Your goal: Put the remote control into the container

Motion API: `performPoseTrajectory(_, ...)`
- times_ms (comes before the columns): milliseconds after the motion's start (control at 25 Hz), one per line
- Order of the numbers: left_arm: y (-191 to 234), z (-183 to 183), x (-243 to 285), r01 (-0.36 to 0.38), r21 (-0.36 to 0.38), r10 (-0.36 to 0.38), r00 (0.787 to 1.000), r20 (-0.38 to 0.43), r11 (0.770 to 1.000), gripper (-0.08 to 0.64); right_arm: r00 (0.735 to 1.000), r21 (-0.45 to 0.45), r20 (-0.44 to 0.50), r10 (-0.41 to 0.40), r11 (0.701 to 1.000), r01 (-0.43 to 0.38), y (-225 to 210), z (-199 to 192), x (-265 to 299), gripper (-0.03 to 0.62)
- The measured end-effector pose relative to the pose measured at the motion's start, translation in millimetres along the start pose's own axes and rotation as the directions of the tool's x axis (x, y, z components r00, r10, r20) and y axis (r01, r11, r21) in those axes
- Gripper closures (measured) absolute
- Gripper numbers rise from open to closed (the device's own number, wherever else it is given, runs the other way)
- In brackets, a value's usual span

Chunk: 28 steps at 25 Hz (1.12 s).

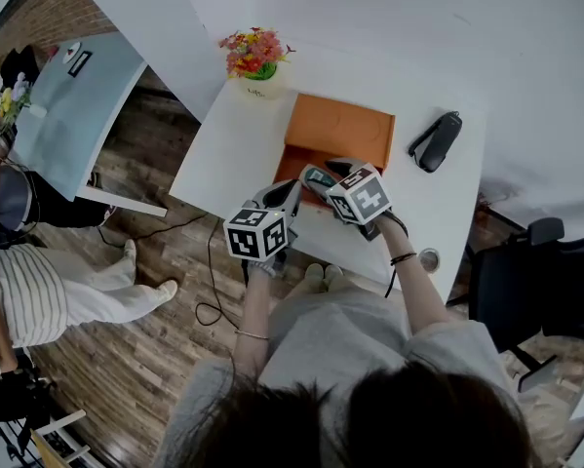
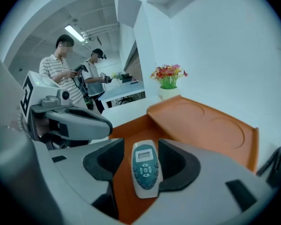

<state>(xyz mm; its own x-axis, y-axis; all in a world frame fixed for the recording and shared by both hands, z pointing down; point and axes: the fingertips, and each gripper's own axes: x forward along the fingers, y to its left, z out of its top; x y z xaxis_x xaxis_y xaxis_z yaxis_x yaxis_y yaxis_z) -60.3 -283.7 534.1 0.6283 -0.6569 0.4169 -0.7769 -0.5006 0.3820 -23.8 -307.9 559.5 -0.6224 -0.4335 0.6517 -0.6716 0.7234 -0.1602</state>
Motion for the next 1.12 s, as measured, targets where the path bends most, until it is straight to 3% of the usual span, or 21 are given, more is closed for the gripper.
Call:
performPoseTrajectory(160,-9,3,0,-0.003,0.029,0.003,1.0,0.007,1.0,0.557,0.994,-0.002,0.106,-0.003,1.0,0.003,4,16,-17,0.452)
performPoseTrajectory(520,-34,25,-12,-0.015,0.116,0.007,0.998,0.069,0.993,0.557,0.958,0.014,0.287,0.015,1.0,-0.02,15,38,-56,0.568)
performPoseTrajectory(760,-50,30,-16,-0.009,0.152,-0.006,0.995,0.097,0.988,0.557,0.915,-0.005,0.396,0.076,0.997,-0.081,25,40,-77,0.583)
performPoseTrajectory(1120,-73,32,-28,-0.037,0.221,0.005,0.99,0.144,0.975,0.557,0.869,-0.073,0.485,0.099,0.995,-0.073,42,46,-106,0.591)
